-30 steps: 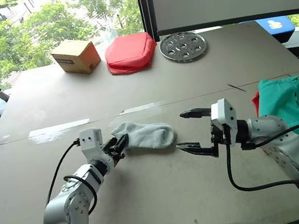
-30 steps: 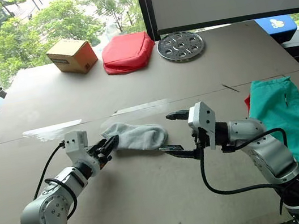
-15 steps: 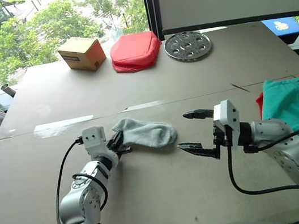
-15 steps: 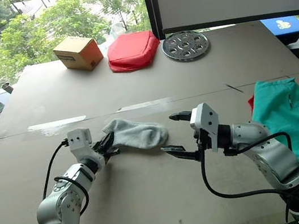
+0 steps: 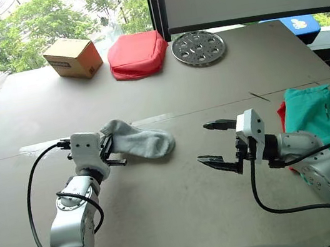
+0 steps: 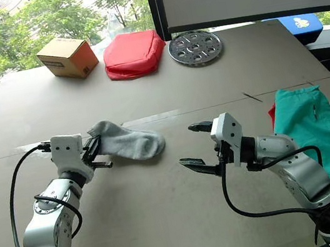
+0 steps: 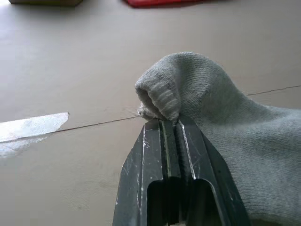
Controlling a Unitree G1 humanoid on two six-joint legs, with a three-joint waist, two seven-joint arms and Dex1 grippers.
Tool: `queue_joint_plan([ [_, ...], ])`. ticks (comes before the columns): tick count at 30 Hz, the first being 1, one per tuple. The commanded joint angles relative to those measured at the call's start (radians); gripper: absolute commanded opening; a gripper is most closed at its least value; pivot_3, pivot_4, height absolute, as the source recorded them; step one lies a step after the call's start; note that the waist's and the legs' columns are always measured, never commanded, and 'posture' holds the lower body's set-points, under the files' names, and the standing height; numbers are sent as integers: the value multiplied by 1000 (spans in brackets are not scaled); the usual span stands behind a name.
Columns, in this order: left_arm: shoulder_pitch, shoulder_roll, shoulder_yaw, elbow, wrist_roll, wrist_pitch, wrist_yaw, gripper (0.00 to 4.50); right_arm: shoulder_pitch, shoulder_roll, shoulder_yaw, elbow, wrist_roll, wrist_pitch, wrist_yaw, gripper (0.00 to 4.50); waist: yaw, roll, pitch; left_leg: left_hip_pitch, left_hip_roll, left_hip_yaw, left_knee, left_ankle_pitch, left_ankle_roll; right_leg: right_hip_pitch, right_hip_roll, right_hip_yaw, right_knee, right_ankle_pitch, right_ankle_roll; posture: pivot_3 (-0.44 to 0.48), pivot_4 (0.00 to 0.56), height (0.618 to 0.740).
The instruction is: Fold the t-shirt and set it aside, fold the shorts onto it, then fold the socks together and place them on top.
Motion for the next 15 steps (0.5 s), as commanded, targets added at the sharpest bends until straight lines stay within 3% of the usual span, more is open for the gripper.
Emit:
queue_joint_plan([
  [1, -29, 34, -62, -68, 90, -72, -25, 45, -6, -7, -25, -22, 9, -17, 1, 4500, -1, 0, 0, 0, 0, 1, 0, 0, 0, 0, 0, 0, 0, 0, 0, 0, 150, 740],
  [9, -58, 83, -197, -93, 191, -118, -124, 45, 10, -21, -39, -43, 9, -4, -16, 4500, -4, 0, 0, 0, 0, 0, -1, 0, 0, -1, 1, 1, 0, 4, -1, 0, 150, 740],
  [15, -55, 109, -292, -35, 285, -241, -180, 45, 36, -35, -58, -75, 14, 13, -38, 4500, -2, 1, 0, 0, 0, 1, 0, 0, 0, 0, 1, 1, 0, 2, 3, 0, 150, 740],
])
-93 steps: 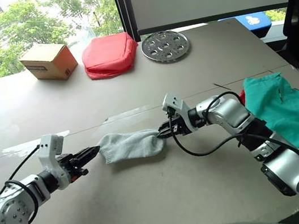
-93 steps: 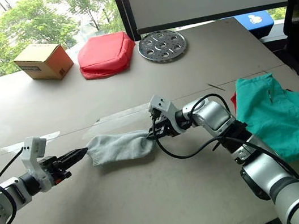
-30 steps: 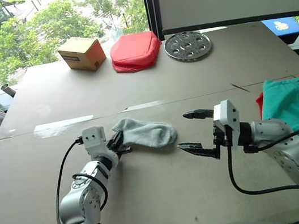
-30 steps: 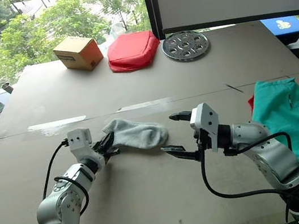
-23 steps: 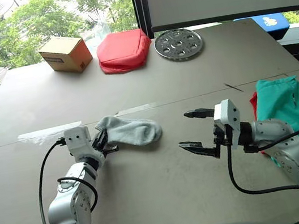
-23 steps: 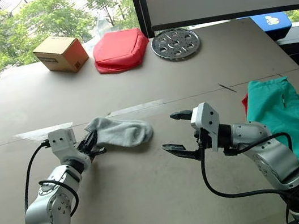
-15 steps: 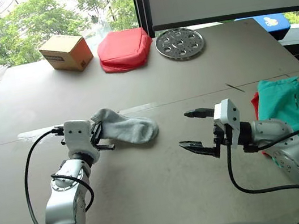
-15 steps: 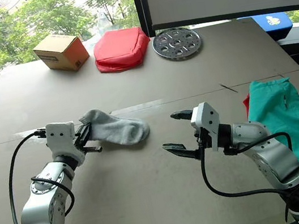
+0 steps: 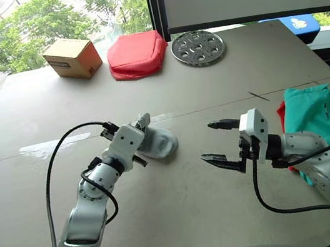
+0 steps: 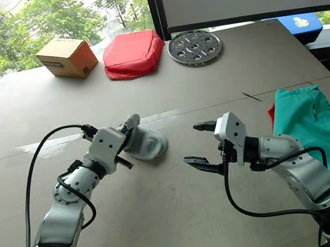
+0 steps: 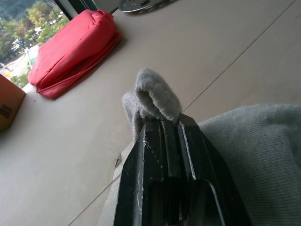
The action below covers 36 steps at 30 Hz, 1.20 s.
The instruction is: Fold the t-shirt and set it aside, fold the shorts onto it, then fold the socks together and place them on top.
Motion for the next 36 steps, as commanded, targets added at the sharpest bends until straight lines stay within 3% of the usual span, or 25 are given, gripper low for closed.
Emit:
queue_joint_plan([
  [1, 5, 14, -60, 8, 46, -126, -48, 45, 22, -17, -42, -72, 16, 7, -20, 4500, 0, 0, 0, 0, 0, 0, 0, 0, 0, 0, 0, 0, 0, 0, 0, 0, 150, 740],
  [10, 33, 26, -123, 18, 41, -216, -172, 45, 82, -44, -74, -137, 29, 41, -53, 4500, -1, 1, 0, 1, 0, 0, 0, 0, 0, 0, 0, 0, 0, 0, 0, 0, 150, 740],
  [17, 29, 26, -177, 70, 87, -149, -227, 45, 96, -55, -86, -157, 36, 61, -72, 4500, -1, 0, 0, 1, 0, 0, 1, 2, 4, 1, 0, 0, 0, 0, 0, 0, 150, 740],
  [21, 71, 1, -99, 35, -64, -39, -279, 1558, 91, -57, -63, -147, 28, 69, -77, 4500, -2, 0, -1, 1, 0, 0, 0, 2, 5, 1, 0, 0, 1, 0, 0, 0, 150, 740],
  [24, 128, 5, 40, -57, -270, -3, -351, 3043, 75, -46, -49, -122, 27, 62, -73, 4500, -7, 1, -1, 2, 1, 1, 0, 2, 5, 0, 0, 0, 1, 0, 0, 0, 150, 740],
  [27, 190, 45, 257, -143, -668, 204, -447, 3043, 56, -34, -31, -89, 15, 37, -60, 4500, -17, 0, -1, 1, 3, 0, 0, 2, 5, 0, 0, 0, 1, 0, 0, 0, 150, 740],
  [30, 165, 134, 424, -143, -1055, 442, -467, 3043, 32, -15, -20, -48, 10, 8, -40, 4500, -21, 0, 0, 1, 5, -1, 1, 3, 5, 0, 2, -2, 2, 0, 0, 0, 150, 740],
  [33, -22, 154, 441, -52, -1194, 572, -324, 3043, 2, 2, -7, -4, -4, -20, -23, 4500, -15, 1, 0, 2, 3, -1, 2, 3, 5, 1, 3, -2, 3, -1, 0, 0, 150, 740],
  [36, -255, 82, 338, 89, -1120, 628, -177, 3043, -16, 13, -8, 7, -7, -27, -25, 4500, -5, 0, 0, 2, 1, -1, 7, 3, 4, 2, 2, -2, 5, 0, 0, 0, 150, 740],
])
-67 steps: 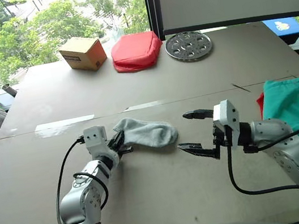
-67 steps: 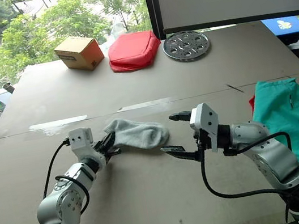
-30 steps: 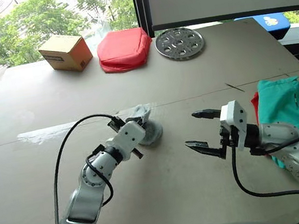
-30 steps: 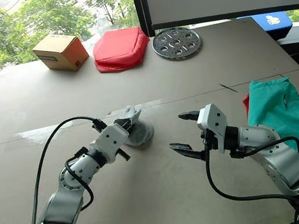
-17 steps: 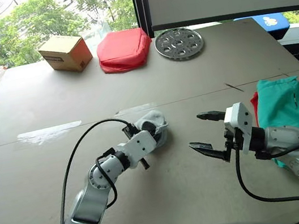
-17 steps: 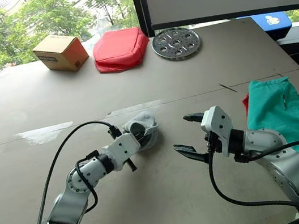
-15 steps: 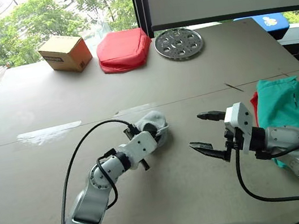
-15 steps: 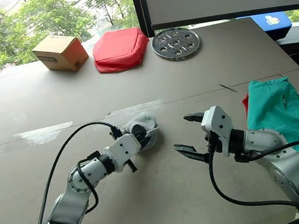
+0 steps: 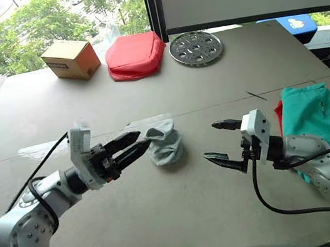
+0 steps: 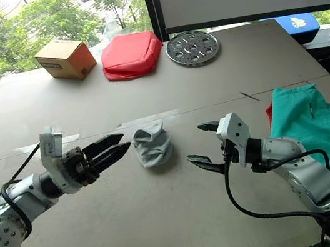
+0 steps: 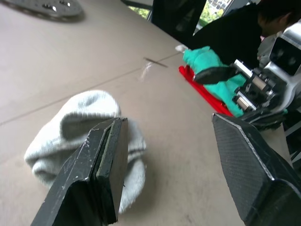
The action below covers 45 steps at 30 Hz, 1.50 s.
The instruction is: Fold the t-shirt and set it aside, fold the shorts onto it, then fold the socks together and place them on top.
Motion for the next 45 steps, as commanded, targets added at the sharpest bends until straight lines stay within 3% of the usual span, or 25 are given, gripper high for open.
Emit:
queue_joint_plan([
  [1, -191, -83, -110, 162, 80, 54, 161, 3043, -17, 3, -12, -20, -3, -29, 3, 4500, 2, -1, -1, 0, 0, 0, 1, 0, 0, 0, 0, 1, 0, 0, 0, 0, 150, 740],
  [6, -321, -136, -262, 324, 229, 42, 92, 3043, 11, -11, -15, -60, -28, -45, -8, 4500, -10, -8, -5, -1, -3, 3, 2, 1, -2, -1, 0, 5, 0, 3, -5, 0, 150, 740],
  [13, -178, -44, -322, 215, 252, 97, -62, 3043, 51, -35, -19, -107, -53, -47, -21, 4500, -31, -6, -4, 0, 0, 5, 0, 1, -1, -2, 0, 7, 0, 3, -5, 0, 150, 740],
  [18, -67, -31, -433, 249, 444, -66, -116, 3043, 44, -24, 0, -95, -61, -30, -32, 4500, -16, -3, -3, 1, 0, 7, 0, -2, 3, -1, -1, 8, 0, 2, -4, 0, 150, 740],
  [21, -35, -67, -430, 297, 485, -125, -122, 3043, 16, -6, 17, -71, -59, 1, -41, 4500, -13, -2, -6, 1, 0, 8, 2, -2, 3, -1, -1, 8, 0, 2, -5, 0, 150, 740],
  [24, -31, -109, -348, 296, 443, -155, -128, 3043, -47, 30, 28, -4, -33, 90, -54, 4500, -17, -1, -6, 1, 0, 9, 2, -2, 3, -1, -2, 9, 1, 2, -5, 0, 150, 740],
  [27, 17, -103, -209, 180, 309, -126, -160, 3043, -126, 85, 42, 68, 0, 181, -62, 4500, -23, -1, -6, 1, 2, 8, 2, -2, 3, -2, -1, 8, 1, 3, -6, 0, 150, 740],
  [31, 201, -30, -20, 8, 179, -99, -233, 3043, -260, 186, 69, 207, -20, 240, -99, 4500, -43, -2, -6, 0, 4, 9, 0, -2, 3, -4, -1, 9, 0, 3, -7, 0, 150, 740],
  [33, 322, 7, 68, -71, 148, -103, -280, 3582, -333, 242, 76, 279, -7, 291, -108, 4500, -51, -2, -6, 0, 5, 11, -3, -2, 2, -7, -1, 10, 0, 4, -8, 0, 150, 740],
  [34, 401, 26, 109, -106, 156, -114, -314, 3687, -376, 279, 82, 327, -4, 315, -114, 4500, -51, -2, -6, 0, 6, 13, -4, -1, 2, -8, -1, 12, 0, 4, -8, 0, 150, 740],
  [36, 525, 36, 158, -154, 200, -167, -359, 4471, -448, 343, 89, 415, -8, 338, -123, 4500, -55, -2, -6, 1, 7, 17, -5, -1, 2, -8, 0, 13, -1, 5, -11, 0, 150, 740],
  [40, 665, -1, 216, -165, 239, -241, -374, 4471, -569, 454, 124, 619, -48, 329, -121, 4500, -42, -2, -6, 1, 7, 20, -6, -2, 3, -9, 2, 15, -1, 4, -15, 0, 150, 740],
  [45, 732, -34, 225, -181, 260, -291, -366, 4471, -648, 503, 217, 846, -159, 235, -84, 4500, -44, -3, -6, 2, 7, 22, -6, -3, 2, -9, 4, 17, -1, 5, -16, 0, 150, 740],
])
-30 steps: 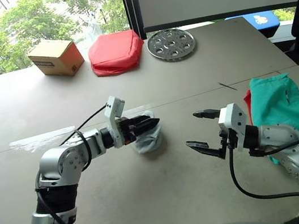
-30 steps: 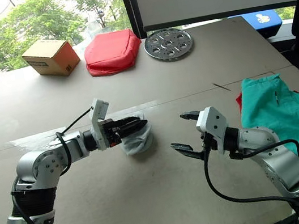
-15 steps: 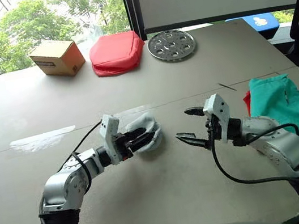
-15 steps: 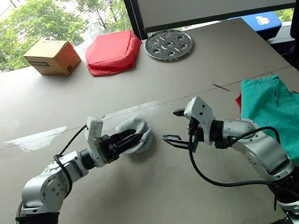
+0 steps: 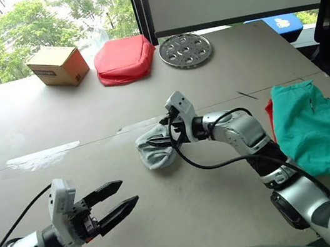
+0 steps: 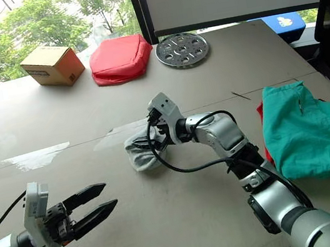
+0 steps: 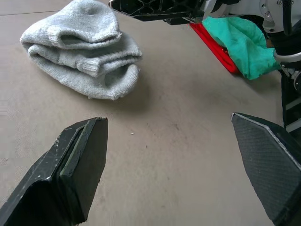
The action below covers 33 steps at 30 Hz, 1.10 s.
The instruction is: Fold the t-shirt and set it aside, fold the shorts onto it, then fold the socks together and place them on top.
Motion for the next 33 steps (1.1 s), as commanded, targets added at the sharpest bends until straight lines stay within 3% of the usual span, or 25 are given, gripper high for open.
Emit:
queue_joint_plan([
  [1, 34, -16, 28, -45, 11, -47, -4, 4471, -35, 4, 78, 104, -79, -87, 66, 4500, -2, 0, 0, 0, 0, 0, 0, 0, 0, 0, 0, 0, 0, 0, 0, 0, 150, 740],
  [8, 66, -31, 43, -26, 30, -91, 4, 4471, -26, -28, 244, 198, -261, -330, 169, 4500, -16, 0, -1, 3, 4, 4, -3, 0, 1, -1, 4, 5, 0, 2, 3, 0, 150, 740],
  [12, 73, -34, 49, -9, 36, -111, 3, 4471, -11, -36, 206, 181, -281, -520, 186, 4500, -22, 0, -1, 4, 4, 5, -3, 0, 0, -1, 5, 7, 0, 2, 3, 0, 150, 740],
  [19, 67, -25, 59, 63, 55, -143, -35, 4471, 1, -145, 135, 16, -218, -644, 359, 4500, -22, 0, -1, 4, 4, 5, -3, 0, 0, -1, 5, 7, 0, 2, 3, 0, 150, 740],
  [24, 67, -23, 52, 85, 71, -158, -60, 4471, 19, -199, 160, -19, -251, -761, 432, 4500, -29, -1, -1, 4, 5, 5, -3, 0, 1, -1, 5, 7, 0, 2, 4, 0, 150, 740],
  [33, 83, -27, 50, 87, 84, -169, -82, 4471, -27, -169, 204, 141, -430, -996, 348, 4500, -28, -1, -1, 4, 5, 6, -3, 0, 1, -1, 6, 8, 0, 2, 3, 0, 150, 740],
])
